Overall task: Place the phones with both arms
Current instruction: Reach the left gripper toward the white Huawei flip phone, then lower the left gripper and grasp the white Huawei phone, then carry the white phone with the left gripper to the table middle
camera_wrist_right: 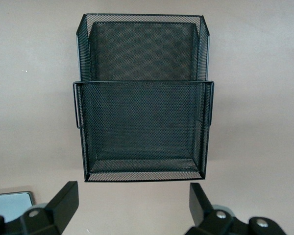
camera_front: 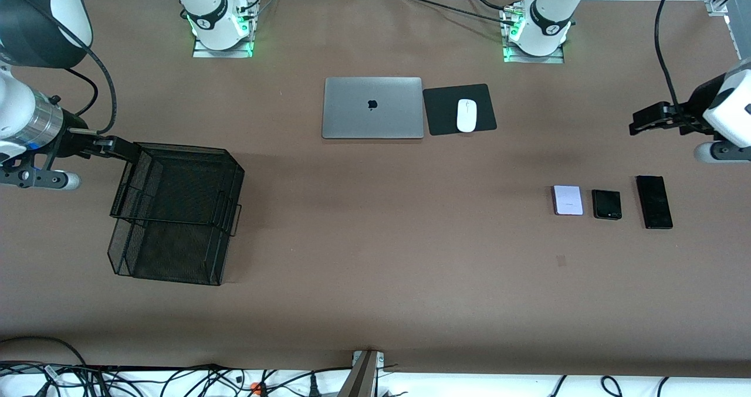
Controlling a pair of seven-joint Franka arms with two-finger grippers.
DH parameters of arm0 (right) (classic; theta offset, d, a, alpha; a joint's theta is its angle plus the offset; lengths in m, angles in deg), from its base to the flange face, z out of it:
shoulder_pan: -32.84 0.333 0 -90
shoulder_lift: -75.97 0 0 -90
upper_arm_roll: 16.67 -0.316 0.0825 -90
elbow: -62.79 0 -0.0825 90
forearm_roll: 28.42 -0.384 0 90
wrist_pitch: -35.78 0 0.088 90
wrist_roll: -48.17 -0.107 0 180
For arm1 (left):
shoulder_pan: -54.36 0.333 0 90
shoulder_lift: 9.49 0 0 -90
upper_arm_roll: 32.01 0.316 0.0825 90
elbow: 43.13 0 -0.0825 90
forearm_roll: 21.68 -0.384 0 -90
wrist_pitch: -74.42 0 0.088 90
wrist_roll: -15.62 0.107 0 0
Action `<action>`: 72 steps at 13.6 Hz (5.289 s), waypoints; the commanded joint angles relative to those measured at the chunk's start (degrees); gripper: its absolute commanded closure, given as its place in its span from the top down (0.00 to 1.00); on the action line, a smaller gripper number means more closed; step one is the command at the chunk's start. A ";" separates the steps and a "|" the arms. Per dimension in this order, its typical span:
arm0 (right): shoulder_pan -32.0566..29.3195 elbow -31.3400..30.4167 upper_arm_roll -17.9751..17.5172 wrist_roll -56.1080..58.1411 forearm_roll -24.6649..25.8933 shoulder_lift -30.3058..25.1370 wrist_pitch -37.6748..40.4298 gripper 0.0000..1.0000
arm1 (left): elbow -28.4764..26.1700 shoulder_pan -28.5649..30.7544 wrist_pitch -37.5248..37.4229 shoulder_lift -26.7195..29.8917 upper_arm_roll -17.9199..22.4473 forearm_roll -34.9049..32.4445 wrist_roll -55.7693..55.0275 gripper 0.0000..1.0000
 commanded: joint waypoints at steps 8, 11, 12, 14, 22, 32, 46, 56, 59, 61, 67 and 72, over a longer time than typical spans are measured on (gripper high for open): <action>-0.50 1.09 -0.42 0.59 -1.03 0.30 1.12 1.00 | -13.21 2.21 18.25 -5.87 0.58 -2.56 9.32 1.00; -0.50 1.09 -0.42 0.59 -1.03 0.30 1.12 1.00 | -18.83 3.97 29.75 -9.12 0.58 -2.56 11.88 1.00; -0.50 1.09 -0.42 0.59 -1.03 0.30 1.12 1.00 | -20.68 4.14 33.53 -10.43 0.58 -2.56 11.88 1.00; -0.50 1.09 -0.42 0.59 -1.12 0.30 1.12 1.00 | -25.07 4.23 42.40 -12.64 0.58 -2.56 11.80 1.00; -0.50 1.09 -0.42 0.59 -1.03 0.30 1.12 1.00 | -40.63 4.15 66.51 -15.37 0.58 -2.38 7.58 1.00; -0.50 1.09 -0.42 0.59 -1.12 0.30 1.12 1.00 | -45.31 3.97 75.75 -17.47 0.23 -2.38 5.12 1.00; -0.59 1.01 -0.42 0.59 -1.12 0.39 1.12 1.00 | -40.49 2.66 70.70 -18.98 -0.12 -2.38 0.99 0.00; -0.59 1.09 -0.42 0.50 -1.12 0.39 0.94 1.00 | -20.28 -16.21 52.47 -22.65 -0.39 -2.03 -21.21 0.00; -0.59 1.09 -0.42 0.50 -1.12 0.39 0.86 1.00 | -8.35 -24.57 48.26 -29.93 -0.39 -1.85 -31.06 0.00; -0.59 1.09 -0.42 0.50 -1.12 0.30 0.77 1.00 | -0.17 -29.58 46.32 -34.86 -0.30 -1.68 -36.52 0.00; -0.76 1.09 -0.42 0.50 -1.12 0.30 0.68 1.00 | 19.17 -43.47 46.14 -48.74 1.19 -2.03 -46.64 0.00; -0.59 1.09 -0.42 0.50 -1.12 0.30 0.77 1.00 | 23.68 -48.93 46.75 -52.02 2.87 -1.85 -48.76 0.00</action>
